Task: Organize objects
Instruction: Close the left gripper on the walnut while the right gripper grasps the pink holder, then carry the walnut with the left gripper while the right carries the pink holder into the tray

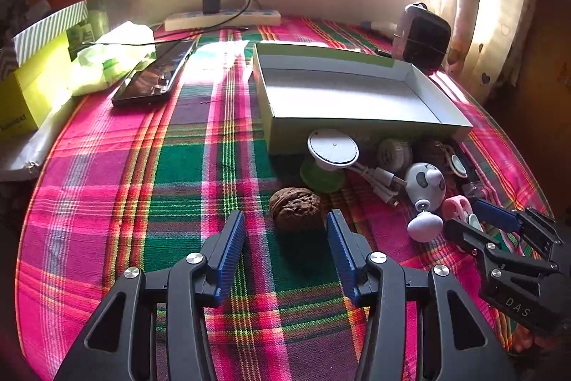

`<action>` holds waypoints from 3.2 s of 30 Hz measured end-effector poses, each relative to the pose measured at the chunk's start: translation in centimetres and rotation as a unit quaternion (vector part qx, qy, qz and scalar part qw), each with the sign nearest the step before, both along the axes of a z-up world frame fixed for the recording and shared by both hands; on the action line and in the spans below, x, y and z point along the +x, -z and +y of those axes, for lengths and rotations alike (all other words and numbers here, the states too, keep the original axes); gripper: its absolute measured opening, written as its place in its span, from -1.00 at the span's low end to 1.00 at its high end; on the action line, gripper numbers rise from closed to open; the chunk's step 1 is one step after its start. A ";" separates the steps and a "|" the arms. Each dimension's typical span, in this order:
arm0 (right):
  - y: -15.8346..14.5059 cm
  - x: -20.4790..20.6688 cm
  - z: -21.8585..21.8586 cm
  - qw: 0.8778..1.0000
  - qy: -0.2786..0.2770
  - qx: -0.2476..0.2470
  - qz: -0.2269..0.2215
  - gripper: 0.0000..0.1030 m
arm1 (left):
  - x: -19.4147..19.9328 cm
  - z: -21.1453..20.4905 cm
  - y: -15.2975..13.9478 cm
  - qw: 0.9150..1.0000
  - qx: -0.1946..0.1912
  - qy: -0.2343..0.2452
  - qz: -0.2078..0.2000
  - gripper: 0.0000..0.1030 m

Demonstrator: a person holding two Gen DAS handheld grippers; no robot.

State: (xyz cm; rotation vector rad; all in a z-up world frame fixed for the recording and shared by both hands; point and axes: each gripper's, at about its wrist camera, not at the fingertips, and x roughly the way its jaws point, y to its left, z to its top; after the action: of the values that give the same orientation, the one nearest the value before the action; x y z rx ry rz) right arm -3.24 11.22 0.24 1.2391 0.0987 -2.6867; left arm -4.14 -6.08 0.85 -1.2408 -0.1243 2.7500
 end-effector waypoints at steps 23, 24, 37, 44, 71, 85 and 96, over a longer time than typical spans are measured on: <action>-0.1 -0.2 0.2 1.000 -0.022 0.002 0.005 -0.53 | -1.5 1.0 -0.1 1.000 -0.024 -0.004 -0.012 -0.44; -0.1 -0.2 0.3 1.000 -0.022 0.000 0.005 -0.56 | -1.5 1.0 -0.1 1.000 -0.024 -0.004 -0.013 -0.44; -0.6 0.0 0.1 0.999 -0.045 -0.014 0.009 -0.64 | -0.8 1.6 -1.5 1.000 -0.019 0.004 0.000 -0.44; -2.3 -0.5 0.5 0.998 -0.055 -0.028 0.020 -0.64 | -1.0 2.2 -3.2 1.000 -0.017 0.014 0.019 -0.44; -5.0 -10.6 -0.1 0.996 -0.075 -0.056 -0.007 -0.64 | -9.8 3.7 -4.7 0.999 -0.001 0.047 0.011 -0.44; -3.3 -17.2 -1.5 0.997 -0.066 -0.030 -0.036 -0.64 | -16.0 3.6 -2.6 0.999 -0.006 0.043 -0.023 -0.44; -1.7 -19.9 -1.5 0.996 -0.054 -0.027 -0.065 -0.64 | -18.8 3.6 -1.3 0.998 -0.017 0.040 -0.042 -0.44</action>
State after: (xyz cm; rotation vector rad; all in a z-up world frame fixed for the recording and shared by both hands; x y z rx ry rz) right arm -23.17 9.74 1.92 1.3460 0.0725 -2.4938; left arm -22.96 -2.51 2.11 -1.3388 -0.0343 2.6436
